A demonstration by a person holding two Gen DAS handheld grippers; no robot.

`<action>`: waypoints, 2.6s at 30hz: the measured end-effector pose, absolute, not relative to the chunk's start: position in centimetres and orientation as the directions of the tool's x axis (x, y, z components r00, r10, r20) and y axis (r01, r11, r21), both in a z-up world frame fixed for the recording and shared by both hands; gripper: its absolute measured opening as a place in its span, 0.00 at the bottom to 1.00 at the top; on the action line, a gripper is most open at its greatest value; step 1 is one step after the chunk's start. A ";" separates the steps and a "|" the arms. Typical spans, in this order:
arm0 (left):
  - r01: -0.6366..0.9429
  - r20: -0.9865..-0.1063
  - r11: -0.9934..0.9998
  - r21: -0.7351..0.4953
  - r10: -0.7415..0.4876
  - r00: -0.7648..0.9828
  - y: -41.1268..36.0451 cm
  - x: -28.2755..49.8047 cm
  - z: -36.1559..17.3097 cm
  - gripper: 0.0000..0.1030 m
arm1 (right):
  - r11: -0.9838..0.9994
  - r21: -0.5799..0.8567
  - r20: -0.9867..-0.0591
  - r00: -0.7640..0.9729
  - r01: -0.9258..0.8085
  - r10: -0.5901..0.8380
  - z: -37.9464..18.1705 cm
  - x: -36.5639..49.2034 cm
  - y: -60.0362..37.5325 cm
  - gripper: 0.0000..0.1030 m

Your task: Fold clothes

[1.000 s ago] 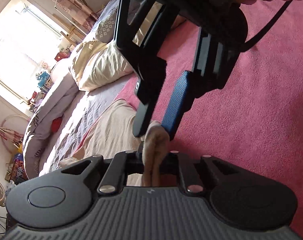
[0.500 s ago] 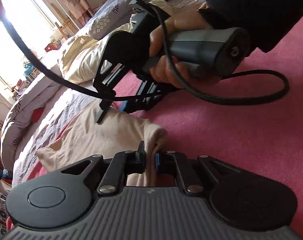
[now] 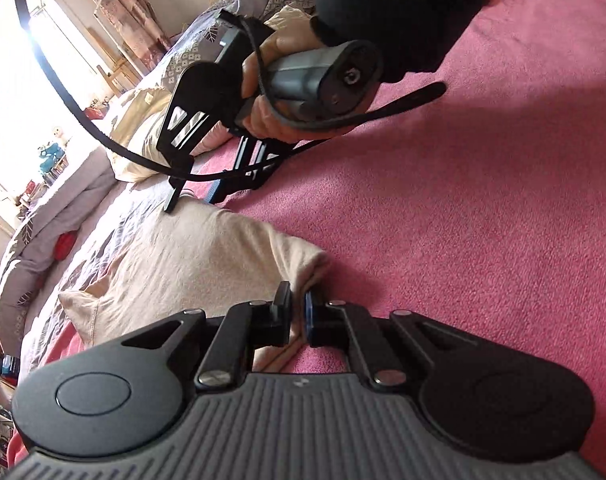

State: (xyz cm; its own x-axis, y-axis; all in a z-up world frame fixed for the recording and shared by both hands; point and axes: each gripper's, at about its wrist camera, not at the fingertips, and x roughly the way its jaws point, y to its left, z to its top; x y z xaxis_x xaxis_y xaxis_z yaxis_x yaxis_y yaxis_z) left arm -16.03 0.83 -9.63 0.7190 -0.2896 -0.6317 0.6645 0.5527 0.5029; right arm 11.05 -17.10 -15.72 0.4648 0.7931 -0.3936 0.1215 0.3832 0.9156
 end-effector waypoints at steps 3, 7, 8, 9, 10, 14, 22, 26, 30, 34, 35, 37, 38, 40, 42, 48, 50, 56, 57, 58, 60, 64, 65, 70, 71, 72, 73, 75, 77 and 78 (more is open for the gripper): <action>0.655 -0.628 0.568 0.498 -0.284 0.724 0.8 -16.0 -9.7 0.01 | 0.388 0.914 -0.387 0.528 0.115 0.756 -15.5 13.3 -16.8 0.16; 0.642 -0.624 0.589 0.491 -0.277 0.731 0.6 -15.9 -9.8 0.01 | 0.444 0.891 -0.424 0.522 0.093 0.741 -15.7 15.5 -16.2 0.14; 0.639 -0.623 0.594 0.490 -0.275 0.733 0.6 -15.9 -9.8 0.01 | 0.457 0.885 -0.433 0.523 0.092 0.734 -15.7 15.9 -16.1 0.13; 0.635 -0.621 0.599 0.488 -0.273 0.734 0.6 -15.9 -9.8 0.01 | 0.470 0.877 -0.445 0.531 0.096 0.721 -15.7 16.3 -16.1 0.11; 0.632 -0.620 0.604 0.486 -0.271 0.736 0.6 -15.9 -9.8 0.01 | 0.485 0.869 -0.457 0.541 0.101 0.706 -15.7 16.8 -16.2 0.10; 0.621 -0.615 0.621 0.478 -0.268 0.742 0.5 -15.9 -9.7 0.01 | 0.572 0.816 -0.509 0.575 0.085 0.640 -13.7 18.3 -17.0 0.10; 0.605 -0.605 0.661 0.445 -0.276 0.747 0.8 -15.7 -9.7 0.01 | 0.699 0.447 -0.682 0.293 -0.559 0.670 -3.8 13.1 -4.3 0.11; 0.594 -0.589 0.674 0.439 -0.283 0.757 1.0 -15.9 -9.8 0.01 | 0.707 0.369 -0.733 0.278 -0.603 0.620 -5.0 13.8 2.1 0.10; 0.585 -0.579 0.684 0.436 -0.284 0.764 1.1 -15.9 -9.9 0.02 | 0.730 0.298 -0.770 0.297 -0.616 0.565 -6.4 15.0 7.9 0.02; 0.589 -0.585 0.695 0.412 -0.294 0.756 1.3 -15.7 -9.7 0.04 | 0.764 0.309 -0.779 0.309 -0.567 0.545 -5.2 16.8 9.3 0.13; 0.586 -0.589 0.703 0.402 -0.292 0.754 1.5 -15.6 -9.4 0.08 | 0.757 0.314 -0.759 0.328 -0.572 0.563 -4.0 16.3 8.3 0.16; 0.577 -0.607 0.730 0.367 -0.281 0.743 2.0 -15.7 -8.7 0.19 | 0.741 0.309 -0.720 0.364 -0.596 0.592 -1.5 15.1 5.8 0.35; 0.570 -0.620 0.746 0.344 -0.275 0.735 2.4 -15.8 -8.3 0.26 | 0.736 0.302 -0.707 0.376 -0.606 0.599 -0.5 14.4 4.6 0.45; 0.555 -0.656 0.779 0.293 -0.258 0.709 3.7 -16.7 -7.1 0.35 | 0.721 0.293 -0.703 0.370 -0.628 0.608 0.5 12.3 2.3 0.46; 0.535 -0.692 0.804 0.260 -0.230 0.684 5.2 -18.0 -6.0 0.40 | 0.680 0.313 -0.717 0.305 -0.663 0.627 0.2 9.8 0.5 0.46; 0.353 -0.764 0.902 0.250 -0.040 0.644 10.8 -18.4 -2.2 0.45 | 0.680 0.222 -0.826 0.235 -0.699 0.512 -3.8 -0.3 -3.0 0.40; 0.285 -0.750 0.938 0.198 -0.042 0.660 12.0 -15.5 -0.5 0.46 | 0.684 0.198 -0.841 0.237 -0.702 0.487 -5.0 -3.6 -4.4 0.40; 0.329 -0.694 0.944 -0.021 -0.251 0.675 9.8 -4.8 0.1 0.72 | 0.690 0.104 -0.887 0.247 -0.716 0.390 -6.0 -9.5 -5.9 0.72; 0.329 -0.706 0.944 -0.026 -0.250 0.662 9.0 -3.1 -0.8 0.76 | 0.697 0.098 -0.895 0.243 -0.711 0.374 -6.2 -10.1 -6.1 0.81; 0.322 -0.723 0.946 -0.033 -0.245 0.646 8.4 -1.7 -1.8 0.76 | 0.703 0.095 -0.896 0.248 -0.704 0.369 -6.2 -10.5 -6.5 0.81; 0.233 -0.798 0.971 -0.057 -0.185 0.573 9.3 -0.8 -4.6 0.76 | 0.718 0.090 -0.898 0.256 -0.691 0.359 -5.8 -11.0 -7.2 0.86; 0.250 -0.817 0.966 0.070 -0.088 0.570 9.6 -5.3 -5.9 0.77 | 0.789 0.073 -0.906 0.290 -0.610 0.308 -4.6 -10.6 -8.5 0.89; 0.254 -0.827 0.962 0.101 -0.060 0.559 9.8 -6.8 -6.0 0.78 | 0.806 0.074 -0.898 0.312 -0.588 0.311 -4.0 -10.2 -8.8 0.89; 0.110 -0.913 0.993 0.032 -0.016 0.407 14.8 -12.6 -5.2 0.86 | 0.817 0.106 -0.803 0.436 -0.567 0.407 -0.7 -7.6 -8.2 0.88; 0.091 -0.920 0.994 0.067 0.026 0.392 15.3 -13.0 -4.7 0.85 | 0.797 0.107 -0.776 0.451 -0.594 0.441 -0.6 -7.1 -7.6 0.83; 0.073 -0.922 0.992 0.099 0.064 0.382 15.8 -13.4 -4.1 0.82 | 0.775 0.102 -0.756 0.458 -0.624 0.468 -0.7 -6.4 -6.8 0.69; 0.061 -0.912 0.992 0.109 0.076 0.403 16.2 -13.3 -3.2 0.80 | 0.761 0.095 -0.750 0.457 -0.642 0.478 -0.8 -5.8 -6.0 0.58; 0.039 -0.891 0.992 0.123 0.093 0.445 16.9 -13.0 -1.4 0.79 | 0.746 0.087 -0.752 0.448 -0.660 0.483 -1.3 -4.6 -4.3 0.10; 0.055 -0.865 0.996 0.071 0.034 0.500 16.9 -11.5 0.4 0.79 | 0.737 0.073 -0.776 0.426 -0.672 0.465 -2.5 -3.8 -3.2 0.07; 0.070 -0.850 0.997 0.044 0.000 0.527 16.8 -10.6 1.2 0.79 | 0.733 0.051 -0.793 0.419 -0.679 0.443 -3.7 -4.0 -3.0 0.07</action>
